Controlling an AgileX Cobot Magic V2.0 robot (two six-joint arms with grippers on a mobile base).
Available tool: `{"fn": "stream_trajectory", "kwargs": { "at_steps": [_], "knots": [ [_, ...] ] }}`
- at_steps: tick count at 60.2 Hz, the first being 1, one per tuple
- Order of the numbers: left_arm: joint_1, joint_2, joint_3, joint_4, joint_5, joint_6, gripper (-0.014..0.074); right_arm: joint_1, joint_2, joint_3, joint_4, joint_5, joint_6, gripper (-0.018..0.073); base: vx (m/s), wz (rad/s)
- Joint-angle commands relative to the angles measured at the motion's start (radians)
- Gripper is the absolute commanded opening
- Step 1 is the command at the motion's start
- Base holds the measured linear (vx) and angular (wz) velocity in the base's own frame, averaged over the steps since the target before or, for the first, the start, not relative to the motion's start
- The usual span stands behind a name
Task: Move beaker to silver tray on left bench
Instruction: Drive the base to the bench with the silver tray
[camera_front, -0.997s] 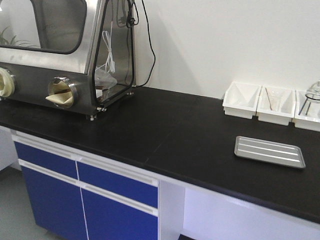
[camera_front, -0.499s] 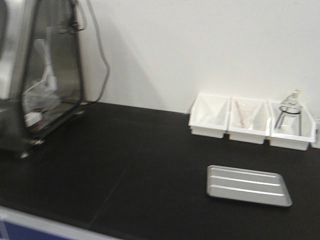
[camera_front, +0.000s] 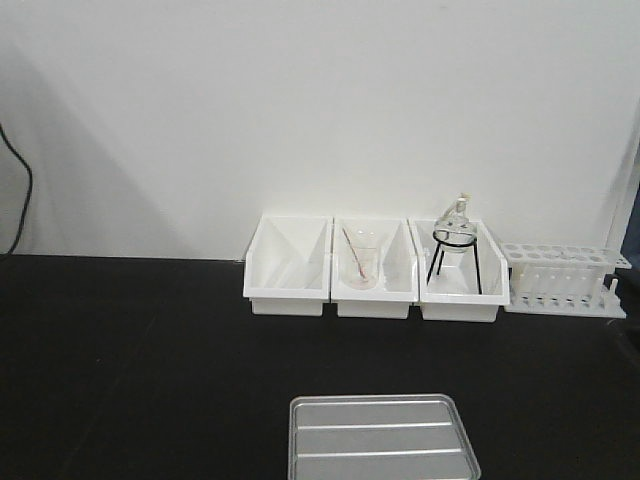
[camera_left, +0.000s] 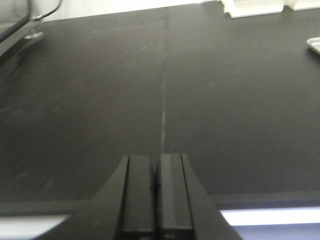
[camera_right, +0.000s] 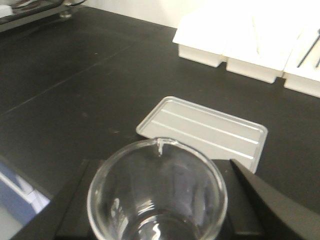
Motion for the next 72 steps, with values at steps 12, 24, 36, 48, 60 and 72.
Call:
{"fn": "stream_trajectory", "kwargs": {
  "at_steps": [12,24,36,48,60,72],
  "knots": [
    [-0.006,-0.007,0.02,-0.003,-0.076,-0.002,0.0001,-0.003,0.003,-0.03,-0.018,-0.078,-0.003,-0.0011,0.24,-0.13],
    [-0.006,-0.007,0.02,-0.003,-0.076,-0.002,0.0001,-0.003,0.003,-0.03,-0.018,-0.078,-0.003,-0.0011,0.19,0.0],
    [-0.006,-0.007,0.02,-0.003,-0.076,-0.002,0.0001,-0.003,0.003,-0.03,-0.018,-0.078,-0.003,-0.0011,0.1,-0.04],
    [-0.006,-0.007,0.02,-0.003,-0.076,-0.002,0.0001,-0.003,0.003,-0.03,-0.018,-0.079,-0.003,-0.0011,0.03,-0.03],
    [-0.006,-0.007,0.02,-0.003,-0.076,-0.002,0.0001,-0.003,0.003,-0.03,-0.018,-0.079,-0.003,-0.0011,0.0,0.0],
    [-0.006,-0.007,0.02,-0.003,-0.076,-0.002,0.0001,-0.003,0.003,-0.03,-0.018,-0.079,-0.003,-0.0011,0.0,0.0]
  ]
}}
